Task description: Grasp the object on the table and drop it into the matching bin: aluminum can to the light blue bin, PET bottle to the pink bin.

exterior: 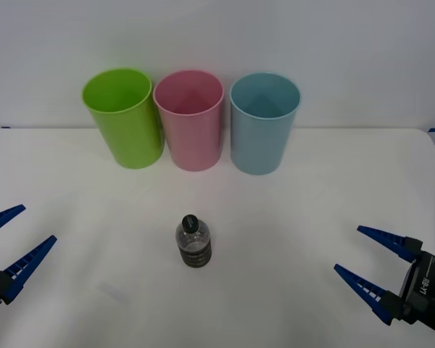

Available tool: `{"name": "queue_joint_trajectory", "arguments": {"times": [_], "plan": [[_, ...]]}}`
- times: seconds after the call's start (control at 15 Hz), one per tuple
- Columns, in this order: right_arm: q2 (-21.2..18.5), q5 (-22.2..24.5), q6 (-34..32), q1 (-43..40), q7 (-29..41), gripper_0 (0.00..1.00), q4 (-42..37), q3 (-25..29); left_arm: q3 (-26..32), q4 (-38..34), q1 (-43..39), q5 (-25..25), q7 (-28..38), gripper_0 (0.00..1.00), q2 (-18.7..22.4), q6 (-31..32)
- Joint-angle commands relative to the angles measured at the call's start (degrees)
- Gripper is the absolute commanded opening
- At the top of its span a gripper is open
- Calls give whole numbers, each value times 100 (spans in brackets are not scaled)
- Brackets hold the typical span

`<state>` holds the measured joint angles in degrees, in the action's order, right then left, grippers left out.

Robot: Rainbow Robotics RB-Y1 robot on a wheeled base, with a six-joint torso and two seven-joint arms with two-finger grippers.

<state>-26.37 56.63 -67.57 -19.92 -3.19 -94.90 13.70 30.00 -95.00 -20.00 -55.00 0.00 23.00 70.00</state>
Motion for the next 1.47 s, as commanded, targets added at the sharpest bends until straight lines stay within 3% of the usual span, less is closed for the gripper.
{"name": "queue_joint_trajectory", "arguments": {"times": [0.07, 0.73, 1.47], "plan": [[0, 68, 218, 94, -507, 100, 42, -359, 0, 0, 0, 0, 0, 100, 0, 0], [9, -29, 482, 1439, -1817, 100, 1439, -1845, 0, 0, 0, 0, 0, 100, 0, 0], [106, -126, 1624, 1992, -2309, 100, 1466, -3163, 0, 0, 0, 0, 0, 100, 0, 0]]}}
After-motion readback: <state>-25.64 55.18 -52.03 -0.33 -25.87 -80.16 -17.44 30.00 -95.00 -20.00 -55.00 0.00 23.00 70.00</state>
